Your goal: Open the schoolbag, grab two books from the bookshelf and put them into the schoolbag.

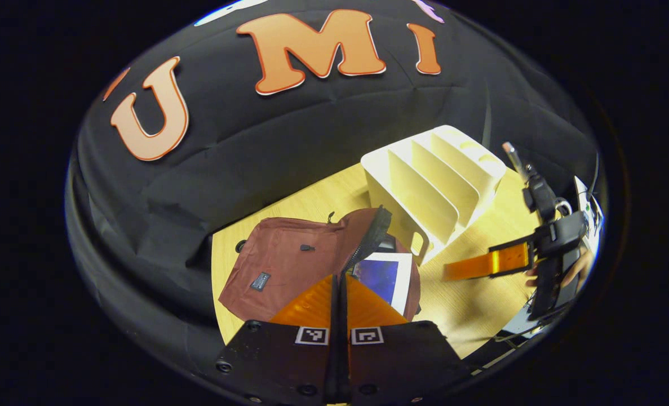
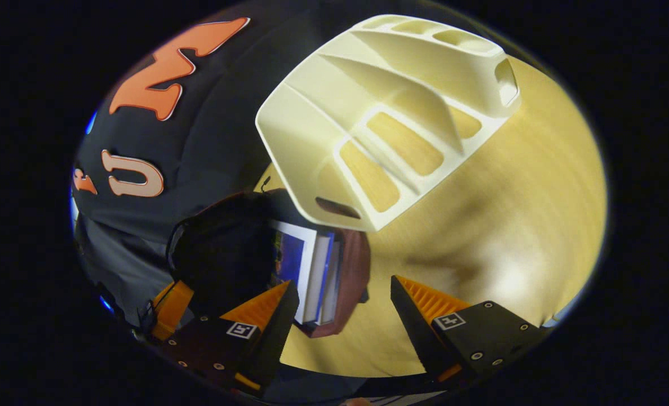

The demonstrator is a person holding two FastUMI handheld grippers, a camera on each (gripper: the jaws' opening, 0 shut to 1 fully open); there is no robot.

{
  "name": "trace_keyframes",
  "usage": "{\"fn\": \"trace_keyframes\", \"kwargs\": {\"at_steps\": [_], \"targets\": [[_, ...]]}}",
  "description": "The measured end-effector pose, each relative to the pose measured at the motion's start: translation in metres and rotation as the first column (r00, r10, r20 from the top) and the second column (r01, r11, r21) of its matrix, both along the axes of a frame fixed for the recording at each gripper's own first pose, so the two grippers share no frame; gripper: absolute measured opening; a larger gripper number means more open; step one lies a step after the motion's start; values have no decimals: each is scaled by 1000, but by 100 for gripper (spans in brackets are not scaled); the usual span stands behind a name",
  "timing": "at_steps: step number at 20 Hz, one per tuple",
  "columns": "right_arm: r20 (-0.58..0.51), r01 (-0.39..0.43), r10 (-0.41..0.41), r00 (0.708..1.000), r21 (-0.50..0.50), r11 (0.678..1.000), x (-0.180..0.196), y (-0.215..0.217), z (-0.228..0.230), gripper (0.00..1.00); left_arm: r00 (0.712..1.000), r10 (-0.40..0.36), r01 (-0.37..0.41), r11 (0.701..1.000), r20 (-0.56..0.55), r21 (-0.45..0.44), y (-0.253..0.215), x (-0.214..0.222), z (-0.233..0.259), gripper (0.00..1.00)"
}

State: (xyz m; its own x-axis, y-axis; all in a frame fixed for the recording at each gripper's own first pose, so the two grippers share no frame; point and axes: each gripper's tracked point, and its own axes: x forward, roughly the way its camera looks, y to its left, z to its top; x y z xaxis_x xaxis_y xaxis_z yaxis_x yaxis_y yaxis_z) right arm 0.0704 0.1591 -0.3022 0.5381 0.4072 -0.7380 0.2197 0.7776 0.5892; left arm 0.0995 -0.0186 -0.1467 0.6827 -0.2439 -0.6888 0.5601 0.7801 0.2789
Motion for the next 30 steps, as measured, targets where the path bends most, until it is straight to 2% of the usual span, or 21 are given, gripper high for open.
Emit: {"fn": "trace_keyframes", "kwargs": {"at_steps": [2, 5, 6, 7, 10, 12, 14, 16, 19, 22, 26, 27, 30], "targets": [[18, -5, 7, 1000, -63, 998, 0, -37, 8, 97, 1000, 7, -7, 1000, 5, 3, -3, -3, -4, 2], [32, -31, 37, 999, -166, 986, 1, -84, 16, 97, 997, 36, -41, 996, -62, -80, -19, -18, -20, 6], [33, -44, 51, 998, -195, 980, 0, -95, 17, 98, 996, 43, -52, 992, -84, -111, -25, -25, -23, 22], [31, -63, 71, 997, -212, 975, -1, -100, 21, 98, 995, 50, -62, 989, -87, -135, -29, -29, -25, 25], [56, -111, 128, 990, -242, 964, -2, -113, 32, 98, 994, 106, -108, 979, -22, -172, -37, -26, -13, 62], [97, -96, 131, 987, -307, 947, 0, -127, 42, 98, 985, 173, -166, 967, 18, -195, -36, -23, -5, 88], [145, -102, 160, 976, -345, 933, 3, -130, 59, 98, 971, 227, -205, 949, 69, -241, -37, -19, 7, 99], [221, -84, 181, 958, -389, 917, 14, -134, 82, 98, 952, 268, -217, 932, 146, -291, -39, -11, 25, 99], [387, 5, 183, 904, -437, 900, 34, -140, 127, 98, 915, 308, -200, 907, 259, -372, -42, 0, 56, 98], [562, 128, 163, 811, -442, 888, 56, -149, 180, 97, 888, 317, -166, 896, 332, -412, -44, 0, 82, 98], [713, 232, 177, 678, -437, 869, 59, -153, 232, 97, 842, 342, -129, 878, 417, -460, -47, 6, 116, 98], [734, 259, 184, 654, -445, 857, 55, -157, 241, 97, 835, 344, -121, 875, 428, -469, -49, 8, 123, 98], [759, 296, 195, 621, -458, 838, 55, -156, 250, 97, 809, 363, -113, 868, 462, -484, -49, 12, 137, 98]]}}
